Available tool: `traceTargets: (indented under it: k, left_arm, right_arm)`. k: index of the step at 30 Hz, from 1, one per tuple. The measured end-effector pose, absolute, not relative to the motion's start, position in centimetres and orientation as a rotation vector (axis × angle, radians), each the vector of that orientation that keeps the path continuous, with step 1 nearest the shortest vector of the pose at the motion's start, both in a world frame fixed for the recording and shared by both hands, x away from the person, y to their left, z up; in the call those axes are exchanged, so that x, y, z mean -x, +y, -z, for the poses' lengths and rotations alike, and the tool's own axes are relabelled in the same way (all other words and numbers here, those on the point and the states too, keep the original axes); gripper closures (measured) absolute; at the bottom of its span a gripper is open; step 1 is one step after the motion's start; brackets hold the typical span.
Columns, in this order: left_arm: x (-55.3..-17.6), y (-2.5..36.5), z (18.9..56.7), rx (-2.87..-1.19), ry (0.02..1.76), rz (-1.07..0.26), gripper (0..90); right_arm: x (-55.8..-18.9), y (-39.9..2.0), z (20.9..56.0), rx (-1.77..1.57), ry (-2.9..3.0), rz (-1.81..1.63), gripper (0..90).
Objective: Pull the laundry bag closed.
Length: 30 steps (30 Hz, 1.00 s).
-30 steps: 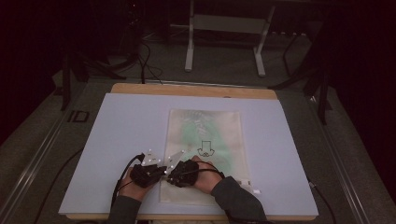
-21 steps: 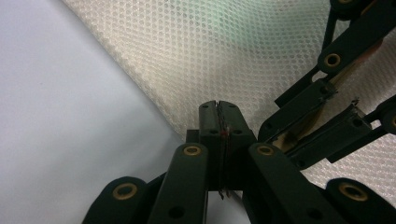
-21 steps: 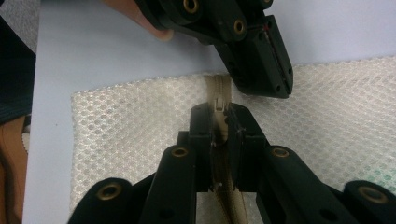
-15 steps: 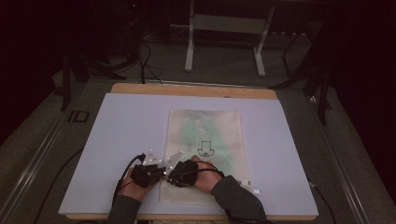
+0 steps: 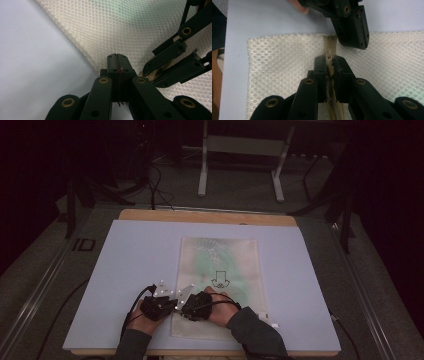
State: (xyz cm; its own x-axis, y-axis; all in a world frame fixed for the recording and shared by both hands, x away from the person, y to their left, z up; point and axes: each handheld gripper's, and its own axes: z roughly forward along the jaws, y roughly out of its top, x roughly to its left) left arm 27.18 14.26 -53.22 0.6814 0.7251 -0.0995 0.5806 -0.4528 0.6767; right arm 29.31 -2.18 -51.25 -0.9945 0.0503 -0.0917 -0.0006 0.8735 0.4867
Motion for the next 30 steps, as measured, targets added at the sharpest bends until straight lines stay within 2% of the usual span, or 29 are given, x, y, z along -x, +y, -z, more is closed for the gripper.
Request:
traceTargets:
  k: [30]
  left_arm:
    - [-27.3, 14.3, 53.2, -2.191, 1.002, -0.258, 89.6]
  right_arm:
    - [-28.5, -3.3, 50.8, 0.036, 2.905, -0.626, 82.5]
